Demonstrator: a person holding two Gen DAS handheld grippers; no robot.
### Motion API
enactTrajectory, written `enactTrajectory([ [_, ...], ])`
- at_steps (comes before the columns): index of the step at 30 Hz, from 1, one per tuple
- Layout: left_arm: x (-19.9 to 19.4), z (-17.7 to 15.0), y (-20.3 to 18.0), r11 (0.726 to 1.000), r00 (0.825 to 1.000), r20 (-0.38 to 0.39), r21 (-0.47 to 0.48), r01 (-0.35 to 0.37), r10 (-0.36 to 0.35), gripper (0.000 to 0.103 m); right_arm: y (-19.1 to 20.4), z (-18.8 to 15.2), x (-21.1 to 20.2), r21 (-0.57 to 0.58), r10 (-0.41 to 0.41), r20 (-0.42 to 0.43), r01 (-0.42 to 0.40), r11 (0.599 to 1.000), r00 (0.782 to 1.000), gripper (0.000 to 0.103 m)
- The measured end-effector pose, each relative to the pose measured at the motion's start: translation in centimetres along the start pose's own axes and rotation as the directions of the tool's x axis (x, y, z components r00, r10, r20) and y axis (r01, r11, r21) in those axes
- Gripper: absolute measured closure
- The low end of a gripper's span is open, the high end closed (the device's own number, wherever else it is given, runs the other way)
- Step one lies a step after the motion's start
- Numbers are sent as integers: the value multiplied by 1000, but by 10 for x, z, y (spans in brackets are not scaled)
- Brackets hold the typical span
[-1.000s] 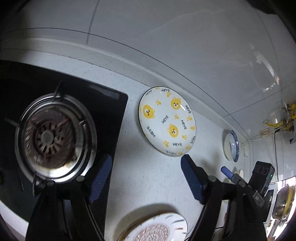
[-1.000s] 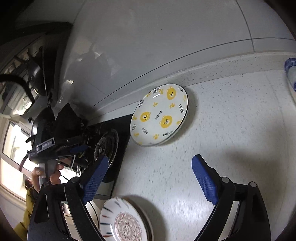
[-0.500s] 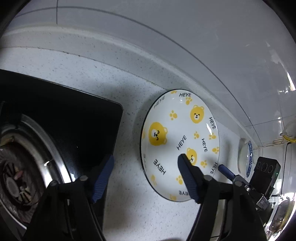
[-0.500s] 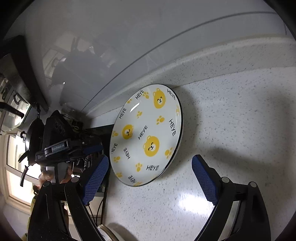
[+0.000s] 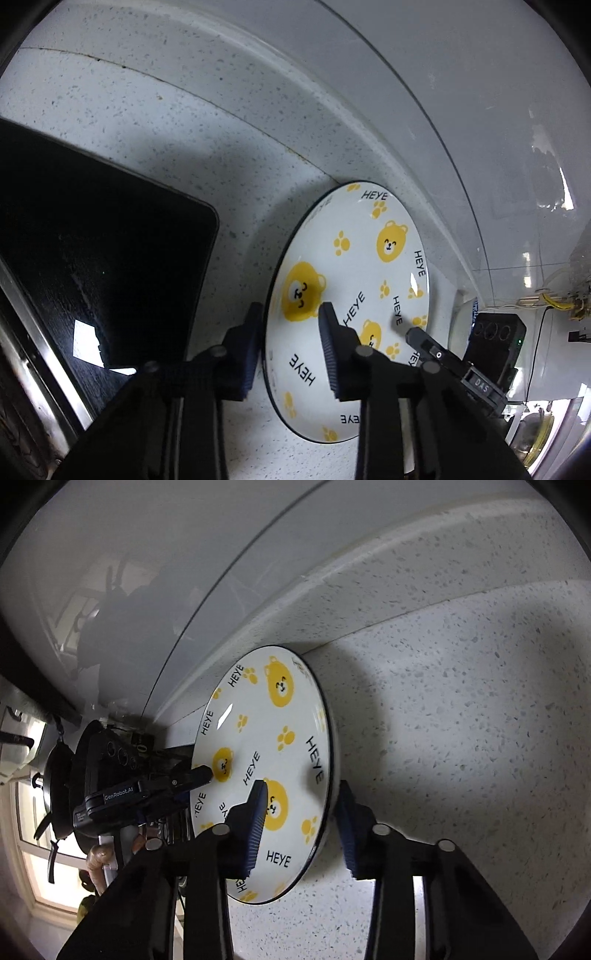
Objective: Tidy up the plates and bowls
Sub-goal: 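Reach to the small bear-print plate and grasp its rim with both grippers, then carry the small bear plate and lower it onto the mandala plate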
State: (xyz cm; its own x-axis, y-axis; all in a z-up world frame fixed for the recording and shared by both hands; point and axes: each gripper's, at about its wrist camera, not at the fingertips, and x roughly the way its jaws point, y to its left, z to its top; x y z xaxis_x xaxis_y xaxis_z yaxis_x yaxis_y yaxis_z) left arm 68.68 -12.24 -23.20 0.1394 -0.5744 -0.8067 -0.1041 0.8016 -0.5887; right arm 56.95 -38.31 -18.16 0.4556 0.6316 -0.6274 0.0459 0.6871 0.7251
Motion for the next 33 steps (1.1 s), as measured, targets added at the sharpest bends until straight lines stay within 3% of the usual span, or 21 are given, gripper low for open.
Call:
enactTrajectory([
  [2, -1, -2, 6, 1000, 1000, 6, -13, -10, 10, 93, -5, 1, -2, 16, -18, 1, 18, 1000, 1000, 91],
  [3, 0, -4, 10, 1000, 1000, 4, -28, 4, -4, 93, -6, -1, -4, 21, -22, 6, 22, 1000, 1000, 93],
  [11, -21, -32, 2, 999, 999, 1, -7, 53, -53, 94, -3, -20, -25, 14, -86, -3, 86, 996, 996, 93],
  [17, -43, -69, -11, 996, 996, 2, 22, 87, -87, 94, 14, -54, -66, -11, -114, 39, 114, 993, 993, 93],
  [21, -67, -105, -21, 991, 993, -9, 61, 121, -121, 94, 37, -95, -106, -16, -145, 91, 147, 989, 985, 93],
  [27, -139, -168, -39, 972, 984, 2, 152, 178, -180, 94, 92, -165, -166, -30, -168, 191, 176, 984, 967, 93],
  [33, -201, -233, -44, 953, 980, 6, 236, 190, -197, 94, 133, -232, -198, -36, -180, 250, 195, 980, 951, 93],
])
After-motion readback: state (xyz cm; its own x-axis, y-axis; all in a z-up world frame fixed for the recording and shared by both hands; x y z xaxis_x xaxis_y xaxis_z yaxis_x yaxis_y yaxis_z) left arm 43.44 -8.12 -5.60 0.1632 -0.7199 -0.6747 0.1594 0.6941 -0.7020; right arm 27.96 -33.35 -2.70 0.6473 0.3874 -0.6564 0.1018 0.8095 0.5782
